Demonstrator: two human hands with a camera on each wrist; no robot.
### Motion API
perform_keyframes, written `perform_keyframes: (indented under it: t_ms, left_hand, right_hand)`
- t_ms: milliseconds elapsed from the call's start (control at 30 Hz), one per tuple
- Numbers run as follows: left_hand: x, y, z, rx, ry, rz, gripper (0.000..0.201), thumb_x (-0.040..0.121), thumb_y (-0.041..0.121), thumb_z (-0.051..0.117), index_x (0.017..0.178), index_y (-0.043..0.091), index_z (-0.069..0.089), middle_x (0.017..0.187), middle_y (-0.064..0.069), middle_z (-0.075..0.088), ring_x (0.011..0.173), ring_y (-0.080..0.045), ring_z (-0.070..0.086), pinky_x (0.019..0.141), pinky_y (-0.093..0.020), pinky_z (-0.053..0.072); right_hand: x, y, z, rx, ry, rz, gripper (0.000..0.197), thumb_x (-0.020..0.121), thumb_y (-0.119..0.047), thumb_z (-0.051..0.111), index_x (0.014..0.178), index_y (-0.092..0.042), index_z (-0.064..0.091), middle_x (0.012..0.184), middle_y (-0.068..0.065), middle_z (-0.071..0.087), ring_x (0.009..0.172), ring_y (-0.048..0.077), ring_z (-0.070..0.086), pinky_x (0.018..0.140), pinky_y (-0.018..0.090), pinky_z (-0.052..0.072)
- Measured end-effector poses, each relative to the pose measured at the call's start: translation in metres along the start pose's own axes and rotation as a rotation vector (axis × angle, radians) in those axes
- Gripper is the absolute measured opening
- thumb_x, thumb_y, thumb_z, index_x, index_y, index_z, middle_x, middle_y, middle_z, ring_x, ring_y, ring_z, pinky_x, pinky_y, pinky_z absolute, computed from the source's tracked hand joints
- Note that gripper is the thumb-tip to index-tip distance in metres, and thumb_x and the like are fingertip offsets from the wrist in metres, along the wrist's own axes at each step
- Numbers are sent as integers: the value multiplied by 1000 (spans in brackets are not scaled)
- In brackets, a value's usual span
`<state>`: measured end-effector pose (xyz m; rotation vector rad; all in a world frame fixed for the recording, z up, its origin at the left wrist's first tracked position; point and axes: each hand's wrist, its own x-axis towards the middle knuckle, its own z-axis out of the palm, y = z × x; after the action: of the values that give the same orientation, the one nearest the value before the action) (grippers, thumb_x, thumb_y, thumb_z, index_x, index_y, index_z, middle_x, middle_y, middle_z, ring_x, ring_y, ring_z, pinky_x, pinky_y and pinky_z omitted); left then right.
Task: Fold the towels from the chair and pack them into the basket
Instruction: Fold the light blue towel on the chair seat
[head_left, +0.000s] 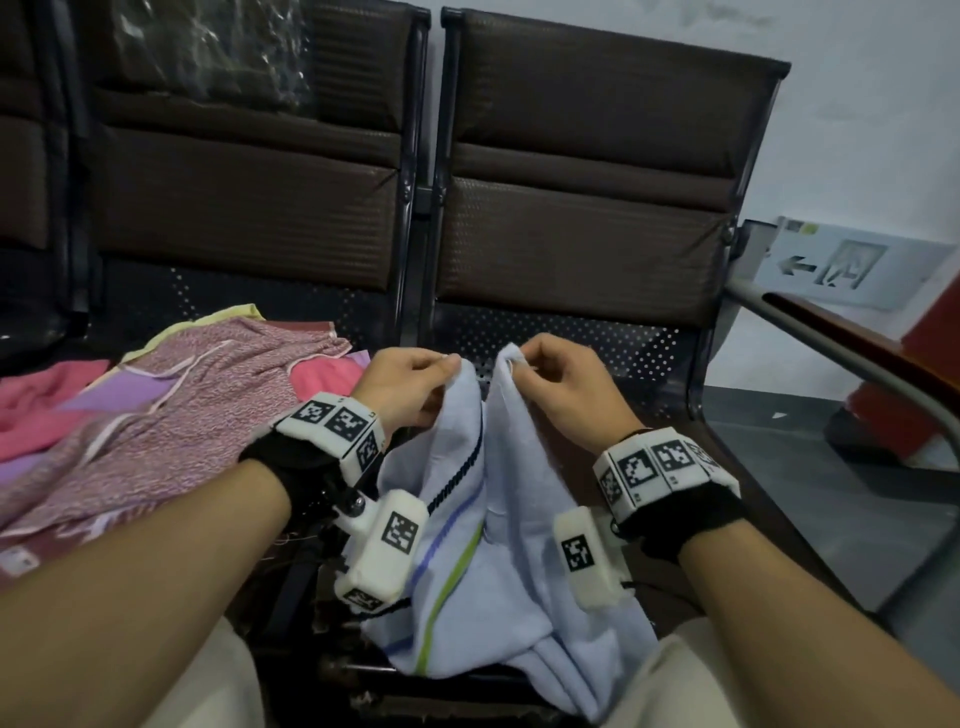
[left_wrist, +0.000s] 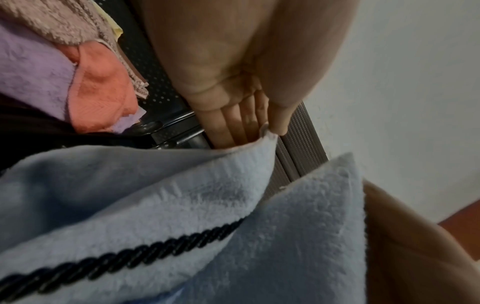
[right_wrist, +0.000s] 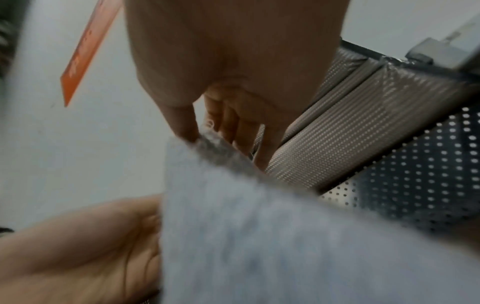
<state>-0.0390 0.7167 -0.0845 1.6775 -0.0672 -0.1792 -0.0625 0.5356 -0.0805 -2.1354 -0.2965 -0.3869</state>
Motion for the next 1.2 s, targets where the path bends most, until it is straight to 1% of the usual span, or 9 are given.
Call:
perform_keyframes:
  t_ms: [100,167,300,467,700,833,1000,1133,1200]
  left_hand:
    - [-7,4,4,14,-64,7,22,92,22,58,105,8,68,106,-24,67,98,-33,67,85,-43,55]
    - [-11,5,5,9,-104,13,23,93,19,56,108,5,67,101,-21,69,87,-25,68,75,-33,57]
    - [-19,8,5,-4,-156,12,27,96,22,52,107,1,66,59,0,63,50,-5,59,53,-19,52]
    - [-28,9,2,60,-204,82,19,91,19,59,105,9,68,104,-35,63,84,-29,55,84,-46,47]
    - [-29,1,-2,129,-180,145,20,94,26,54,88,14,69,76,-16,50,67,-25,46,57,-31,41]
    - [-31,1,-6,247,-116,262,37,96,31,48,76,2,57,66,-12,47,60,-22,45,56,-37,40]
    - [-36,3,-16,418,66,423,41,99,36,38,70,10,47,63,0,43,60,-14,41,60,-31,34]
    - [-40,3,-16,340,125,337,42,101,36,31,71,11,47,65,2,45,64,-15,43,65,-32,34]
    - [-41,3,-12,268,184,260,40,100,33,29,67,16,44,65,1,44,65,-16,43,63,-31,34]
  right_hand:
    - [-3,1,10,6,-62,33,9,84,-23,70,75,-21,69,72,-1,69,67,7,60,65,31,50]
    - [-4,5,15,-25,-64,56,10,79,-29,74,73,-22,70,69,-4,69,64,3,60,61,23,49]
    - [-1,7,20,-66,13,87,16,73,-34,78,68,-26,66,62,-8,66,58,-4,58,55,10,45]
    - [-5,6,21,3,23,80,17,75,-34,77,67,-26,64,57,-12,63,54,-6,56,51,9,41]
    - [-11,-1,25,220,-35,138,17,83,-25,72,69,-21,65,65,-8,62,61,2,56,60,19,44]
    - [-18,-5,18,179,-119,136,25,90,-36,61,68,-25,64,64,-13,59,64,5,55,61,23,48]
    - [-33,-3,-1,-459,-389,102,47,90,-56,49,59,-21,51,58,-8,54,53,6,49,52,23,35]
    - [-38,-9,-16,-515,-233,77,24,87,-38,64,84,-18,52,74,0,59,68,16,55,59,29,40]
    - [-42,-17,-18,-428,-116,55,34,80,-28,73,104,-21,49,81,-2,59,72,14,56,61,25,42]
